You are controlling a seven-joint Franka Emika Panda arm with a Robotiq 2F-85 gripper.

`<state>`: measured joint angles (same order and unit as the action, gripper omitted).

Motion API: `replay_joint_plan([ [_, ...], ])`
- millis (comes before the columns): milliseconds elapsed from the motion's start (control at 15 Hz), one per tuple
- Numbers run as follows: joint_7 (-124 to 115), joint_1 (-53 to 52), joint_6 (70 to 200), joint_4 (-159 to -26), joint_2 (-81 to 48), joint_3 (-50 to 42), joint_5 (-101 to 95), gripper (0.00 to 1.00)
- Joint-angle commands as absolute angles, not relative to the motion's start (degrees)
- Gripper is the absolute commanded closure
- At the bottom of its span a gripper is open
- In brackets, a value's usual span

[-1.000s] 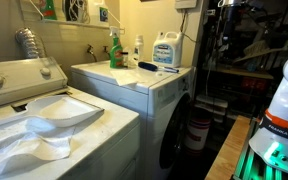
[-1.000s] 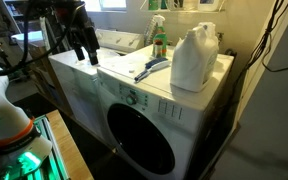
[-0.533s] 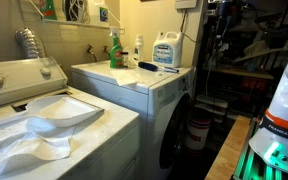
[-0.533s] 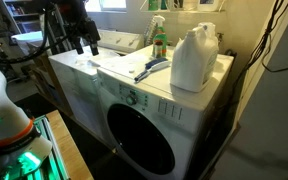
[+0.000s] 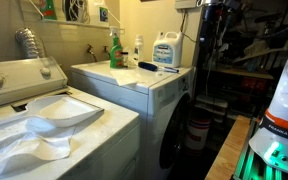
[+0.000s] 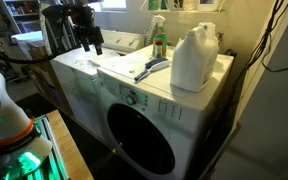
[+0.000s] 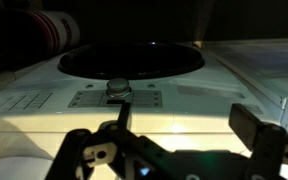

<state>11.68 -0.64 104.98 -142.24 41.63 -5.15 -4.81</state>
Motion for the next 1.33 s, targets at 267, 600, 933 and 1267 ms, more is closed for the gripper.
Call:
replay_joint_plan([
  [267,1.00,-0.23,117.45,-138.03,28.01,-0.38,-2.20,0.00],
  [600,-3.16,0.21,124.18,-135.50,20.26,2.15,-4.03,0.00],
  [933,-2.22,-0.25,126.70,-135.43,17.94,1.98,-4.98,0.00],
  [1267,-2.22,-0.19,126.88,-134.60,16.50,1.97,-5.50,0.00],
])
